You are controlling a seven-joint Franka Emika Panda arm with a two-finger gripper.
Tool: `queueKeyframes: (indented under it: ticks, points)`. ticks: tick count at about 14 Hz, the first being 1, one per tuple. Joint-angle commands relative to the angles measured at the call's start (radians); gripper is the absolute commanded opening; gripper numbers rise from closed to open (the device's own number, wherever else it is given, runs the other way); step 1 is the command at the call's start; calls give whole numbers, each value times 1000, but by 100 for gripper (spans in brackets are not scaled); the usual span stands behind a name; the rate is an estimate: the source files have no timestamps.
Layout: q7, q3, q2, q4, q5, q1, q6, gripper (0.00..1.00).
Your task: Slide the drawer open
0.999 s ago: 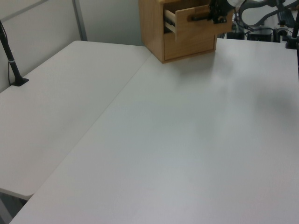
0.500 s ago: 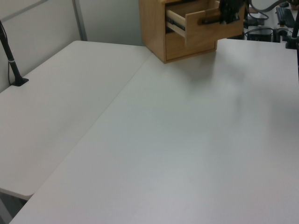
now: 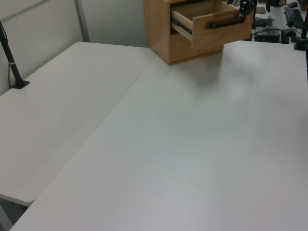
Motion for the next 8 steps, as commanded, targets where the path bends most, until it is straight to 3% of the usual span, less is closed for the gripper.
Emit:
queueKeyframes:
  ticks: [1, 4, 7, 8]
  points:
    - [316, 79, 15, 188, 182, -6, -415, 100]
    - [694, 121, 38, 286, 224, -3, -688, 100]
    - [1041, 270, 68, 280, 222, -6, -714, 100]
    - [1053, 287, 91, 282, 216, -4, -709, 100]
